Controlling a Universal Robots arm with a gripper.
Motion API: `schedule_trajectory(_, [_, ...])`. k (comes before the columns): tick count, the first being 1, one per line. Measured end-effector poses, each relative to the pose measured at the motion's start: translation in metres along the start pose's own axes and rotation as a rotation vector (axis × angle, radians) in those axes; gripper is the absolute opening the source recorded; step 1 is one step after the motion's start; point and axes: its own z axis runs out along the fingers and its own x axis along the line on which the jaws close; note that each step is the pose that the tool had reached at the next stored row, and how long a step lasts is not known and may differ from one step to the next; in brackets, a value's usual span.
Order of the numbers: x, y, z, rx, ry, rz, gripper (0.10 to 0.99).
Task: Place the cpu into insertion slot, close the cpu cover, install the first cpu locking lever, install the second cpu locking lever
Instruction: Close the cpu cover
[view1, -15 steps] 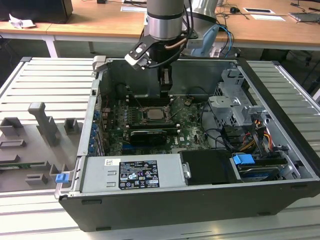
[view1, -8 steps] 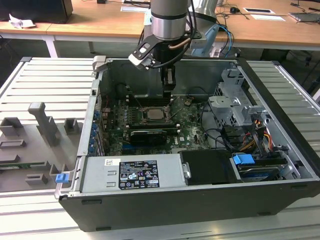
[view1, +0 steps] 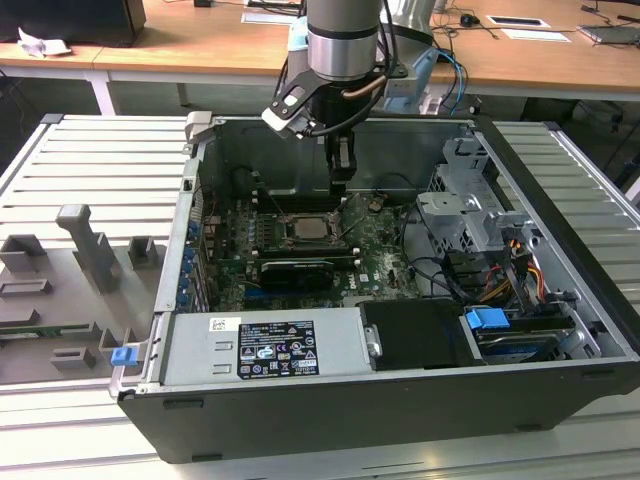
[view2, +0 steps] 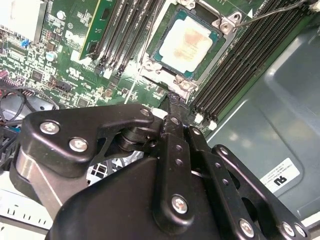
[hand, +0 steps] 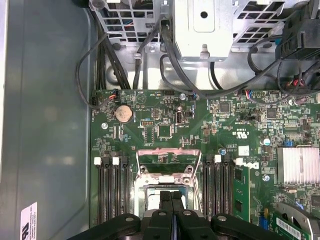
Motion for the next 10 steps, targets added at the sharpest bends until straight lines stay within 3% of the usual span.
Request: schedule_trajectory(10, [0.0003,0.0055,0.0004,0.0,0.0,0.0,0.106])
